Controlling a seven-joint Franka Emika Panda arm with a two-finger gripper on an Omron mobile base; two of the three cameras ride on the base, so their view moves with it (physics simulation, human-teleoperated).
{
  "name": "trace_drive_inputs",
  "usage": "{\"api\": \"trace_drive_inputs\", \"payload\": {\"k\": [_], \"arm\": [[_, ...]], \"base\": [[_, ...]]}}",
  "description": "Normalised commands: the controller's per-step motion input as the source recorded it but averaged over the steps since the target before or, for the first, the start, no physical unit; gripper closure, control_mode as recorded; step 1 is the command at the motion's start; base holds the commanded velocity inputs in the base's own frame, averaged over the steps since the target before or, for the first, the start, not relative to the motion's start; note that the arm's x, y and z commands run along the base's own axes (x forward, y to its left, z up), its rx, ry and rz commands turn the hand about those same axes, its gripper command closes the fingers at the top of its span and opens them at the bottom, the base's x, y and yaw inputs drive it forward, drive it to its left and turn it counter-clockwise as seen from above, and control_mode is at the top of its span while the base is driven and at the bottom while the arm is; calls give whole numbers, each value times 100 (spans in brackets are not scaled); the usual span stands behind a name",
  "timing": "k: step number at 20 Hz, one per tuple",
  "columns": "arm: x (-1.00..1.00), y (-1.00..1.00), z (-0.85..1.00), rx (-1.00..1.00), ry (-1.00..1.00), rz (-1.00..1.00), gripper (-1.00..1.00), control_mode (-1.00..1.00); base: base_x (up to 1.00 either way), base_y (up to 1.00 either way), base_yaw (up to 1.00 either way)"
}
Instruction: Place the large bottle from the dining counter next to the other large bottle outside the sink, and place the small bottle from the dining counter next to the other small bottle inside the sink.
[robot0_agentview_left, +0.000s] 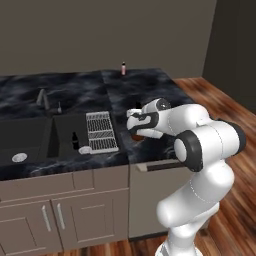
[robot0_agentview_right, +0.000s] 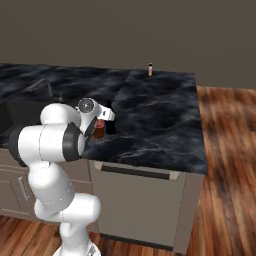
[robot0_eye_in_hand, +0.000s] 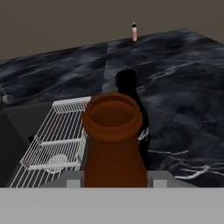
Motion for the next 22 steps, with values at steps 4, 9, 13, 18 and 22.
{"api": "trace_drive_inputs", "payload": {"k": [4, 9, 13, 18, 22], "arm": [[0, 0, 0, 0, 0, 0, 100, 100], [0, 0, 0, 0, 0, 0, 100, 100], [0, 0, 0, 0, 0, 0, 100, 100], [0, 0, 0, 0, 0, 0, 100, 100], [0, 0, 0, 0, 0, 0, 100, 100]], "base": [[35, 21, -10], [3, 45, -3], [0, 44, 0], [0, 35, 0], [0, 28, 0]]}}
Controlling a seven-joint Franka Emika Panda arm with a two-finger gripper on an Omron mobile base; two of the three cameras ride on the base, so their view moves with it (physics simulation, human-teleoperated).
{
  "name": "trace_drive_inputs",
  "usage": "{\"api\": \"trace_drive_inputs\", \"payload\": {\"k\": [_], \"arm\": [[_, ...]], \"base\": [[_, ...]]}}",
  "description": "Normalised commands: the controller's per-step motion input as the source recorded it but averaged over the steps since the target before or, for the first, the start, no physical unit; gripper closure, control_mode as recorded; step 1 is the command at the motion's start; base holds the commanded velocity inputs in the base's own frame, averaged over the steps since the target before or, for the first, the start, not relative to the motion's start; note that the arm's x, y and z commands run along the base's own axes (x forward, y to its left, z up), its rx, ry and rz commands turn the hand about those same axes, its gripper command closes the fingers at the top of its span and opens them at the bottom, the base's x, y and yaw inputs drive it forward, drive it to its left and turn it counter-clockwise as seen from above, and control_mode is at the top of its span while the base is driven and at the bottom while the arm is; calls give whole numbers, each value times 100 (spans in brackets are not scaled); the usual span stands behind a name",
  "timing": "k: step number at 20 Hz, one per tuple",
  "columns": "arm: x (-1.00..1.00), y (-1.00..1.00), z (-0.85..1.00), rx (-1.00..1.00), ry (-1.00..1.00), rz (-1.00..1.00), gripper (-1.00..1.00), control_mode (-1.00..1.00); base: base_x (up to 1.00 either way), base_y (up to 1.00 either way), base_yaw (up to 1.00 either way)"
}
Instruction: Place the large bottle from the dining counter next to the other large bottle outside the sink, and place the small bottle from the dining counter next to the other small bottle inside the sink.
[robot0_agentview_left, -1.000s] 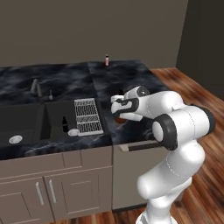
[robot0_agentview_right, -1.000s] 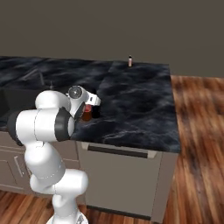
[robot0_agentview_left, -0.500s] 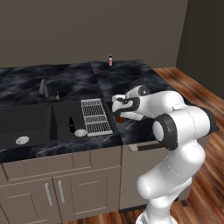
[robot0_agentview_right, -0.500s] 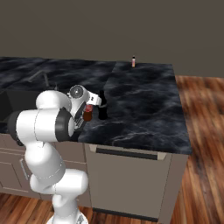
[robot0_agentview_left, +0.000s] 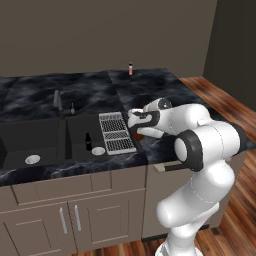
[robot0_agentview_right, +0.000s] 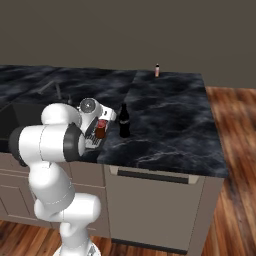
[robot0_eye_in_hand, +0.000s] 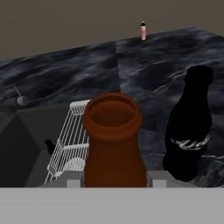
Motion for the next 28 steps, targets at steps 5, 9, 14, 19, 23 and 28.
{"api": "trace_drive_inputs", "payload": {"k": [5, 9, 14, 19, 23, 28], "arm": [[0, 0, 0, 0, 0, 0, 100, 100], [0, 0, 0, 0, 0, 0, 100, 100], [0, 1, -13, 0, 0, -2, 100, -100], [3, 0, -15, 0, 0, -7, 100, -100], [10, -8, -4, 0, 0, -8, 100, -100], [9, -14, 0, 0, 0, -8, 100, -100]], "base": [[0, 11, 0], [0, 4, 0], [0, 1, 0], [0, 0, 0], [0, 0, 0], [0, 0, 0]]}}
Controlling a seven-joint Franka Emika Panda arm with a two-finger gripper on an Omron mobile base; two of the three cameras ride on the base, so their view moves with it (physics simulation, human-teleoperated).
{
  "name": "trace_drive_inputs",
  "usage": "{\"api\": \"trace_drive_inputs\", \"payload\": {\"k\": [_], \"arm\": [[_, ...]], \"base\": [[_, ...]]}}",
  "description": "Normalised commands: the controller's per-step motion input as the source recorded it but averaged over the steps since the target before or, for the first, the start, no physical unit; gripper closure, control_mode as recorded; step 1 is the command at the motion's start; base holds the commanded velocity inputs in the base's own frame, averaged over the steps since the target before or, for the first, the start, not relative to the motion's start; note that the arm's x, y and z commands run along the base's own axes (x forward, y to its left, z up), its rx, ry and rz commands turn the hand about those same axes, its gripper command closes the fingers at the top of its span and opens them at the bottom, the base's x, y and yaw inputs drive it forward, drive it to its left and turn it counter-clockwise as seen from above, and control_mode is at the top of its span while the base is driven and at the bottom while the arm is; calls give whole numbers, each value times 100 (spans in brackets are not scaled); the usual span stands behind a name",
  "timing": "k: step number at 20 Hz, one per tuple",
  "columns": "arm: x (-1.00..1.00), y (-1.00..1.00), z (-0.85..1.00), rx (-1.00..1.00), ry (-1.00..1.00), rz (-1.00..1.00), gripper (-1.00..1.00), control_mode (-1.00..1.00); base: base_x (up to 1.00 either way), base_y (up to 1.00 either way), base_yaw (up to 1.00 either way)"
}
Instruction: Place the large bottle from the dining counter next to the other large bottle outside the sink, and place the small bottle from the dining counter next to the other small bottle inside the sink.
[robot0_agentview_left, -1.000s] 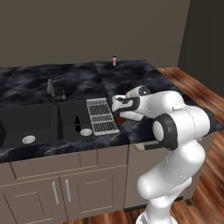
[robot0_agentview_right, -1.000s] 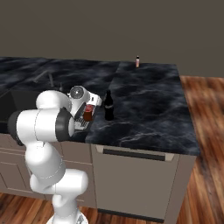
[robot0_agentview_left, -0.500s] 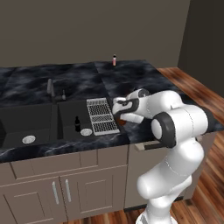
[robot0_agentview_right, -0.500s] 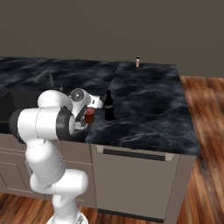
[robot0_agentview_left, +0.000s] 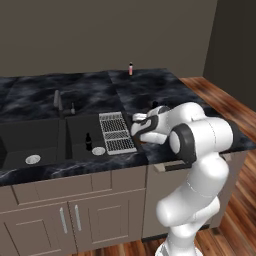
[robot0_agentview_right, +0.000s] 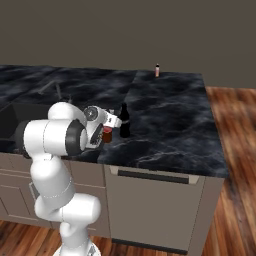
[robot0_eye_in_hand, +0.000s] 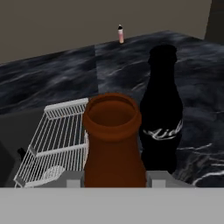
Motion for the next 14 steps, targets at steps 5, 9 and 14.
{"api": "trace_drive_inputs", "payload": {"k": [5, 9, 14], "arm": [[14, -15, 0, 0, 0, -8, 100, -100], [17, -1, 0, 1, 0, -7, 100, -100], [17, 0, -21, 8, 0, -1, 100, -100]], "base": [[0, 0, 0], [0, 0, 0], [0, 0, 0]]}}
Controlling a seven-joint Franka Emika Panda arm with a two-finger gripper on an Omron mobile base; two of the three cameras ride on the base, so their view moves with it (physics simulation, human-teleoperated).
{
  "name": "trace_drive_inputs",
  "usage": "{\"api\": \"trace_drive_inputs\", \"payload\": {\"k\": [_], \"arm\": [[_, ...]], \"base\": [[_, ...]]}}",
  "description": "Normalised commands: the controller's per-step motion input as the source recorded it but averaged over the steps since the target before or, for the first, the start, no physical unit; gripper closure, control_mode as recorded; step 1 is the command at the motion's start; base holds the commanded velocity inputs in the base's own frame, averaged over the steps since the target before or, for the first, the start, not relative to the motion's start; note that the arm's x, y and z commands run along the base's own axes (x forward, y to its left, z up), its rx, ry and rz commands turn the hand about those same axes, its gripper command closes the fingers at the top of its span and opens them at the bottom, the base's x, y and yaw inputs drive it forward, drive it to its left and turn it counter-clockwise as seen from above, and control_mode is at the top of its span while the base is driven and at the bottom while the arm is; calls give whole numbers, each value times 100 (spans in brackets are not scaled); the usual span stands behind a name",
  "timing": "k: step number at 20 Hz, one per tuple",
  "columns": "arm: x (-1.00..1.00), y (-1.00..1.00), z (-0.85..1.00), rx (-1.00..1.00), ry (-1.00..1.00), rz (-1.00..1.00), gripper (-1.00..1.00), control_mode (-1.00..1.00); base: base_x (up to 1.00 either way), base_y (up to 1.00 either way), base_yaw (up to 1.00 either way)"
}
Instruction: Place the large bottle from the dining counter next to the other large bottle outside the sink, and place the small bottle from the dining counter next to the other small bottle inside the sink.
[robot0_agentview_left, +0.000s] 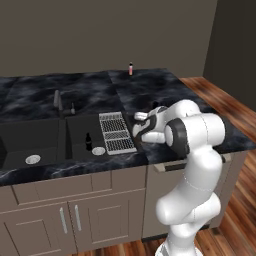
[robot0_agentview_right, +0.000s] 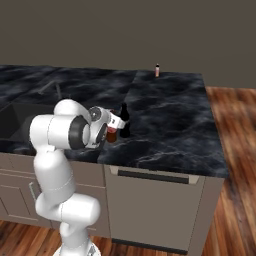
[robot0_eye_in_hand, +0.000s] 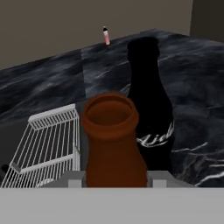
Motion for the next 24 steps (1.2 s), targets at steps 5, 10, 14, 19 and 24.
{"api": "trace_drive_inputs", "payload": {"k": [5, 10, 14, 19, 24], "arm": [[22, 0, -36, 6, 1, 0, 100, -100], [17, 0, -45, 0, 3, 0, 100, -100], [10, 17, -51, 0, 4, 0, -100, -100], [-6, 7, -15, 0, 0, 0, -100, -100], [-24, 0, 1, 0, -5, 0, -100, -100]], "base": [[0, 0, 0], [0, 0, 0], [0, 0, 0], [0, 0, 0], [0, 0, 0]]}}
